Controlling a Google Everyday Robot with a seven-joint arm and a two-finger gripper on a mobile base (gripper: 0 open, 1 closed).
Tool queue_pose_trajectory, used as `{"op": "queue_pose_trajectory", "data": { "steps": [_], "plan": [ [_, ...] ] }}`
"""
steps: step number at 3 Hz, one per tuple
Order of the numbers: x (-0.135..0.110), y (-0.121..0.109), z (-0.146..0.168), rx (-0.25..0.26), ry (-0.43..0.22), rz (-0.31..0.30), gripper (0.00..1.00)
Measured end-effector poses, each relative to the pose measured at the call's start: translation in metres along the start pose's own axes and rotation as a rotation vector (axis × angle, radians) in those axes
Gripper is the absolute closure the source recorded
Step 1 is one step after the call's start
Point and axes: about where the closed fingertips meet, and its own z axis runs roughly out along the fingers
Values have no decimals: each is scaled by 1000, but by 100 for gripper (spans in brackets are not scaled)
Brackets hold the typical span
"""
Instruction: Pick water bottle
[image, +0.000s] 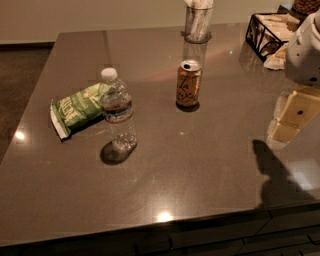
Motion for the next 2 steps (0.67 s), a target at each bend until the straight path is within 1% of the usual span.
{"op": "queue_pose_trajectory", "data": {
  "steps": [1, 2],
  "plan": [
    [0, 0, 0, 0, 0, 0, 0],
    [-14, 2, -1, -53, -57, -17, 0]
  ]
}}
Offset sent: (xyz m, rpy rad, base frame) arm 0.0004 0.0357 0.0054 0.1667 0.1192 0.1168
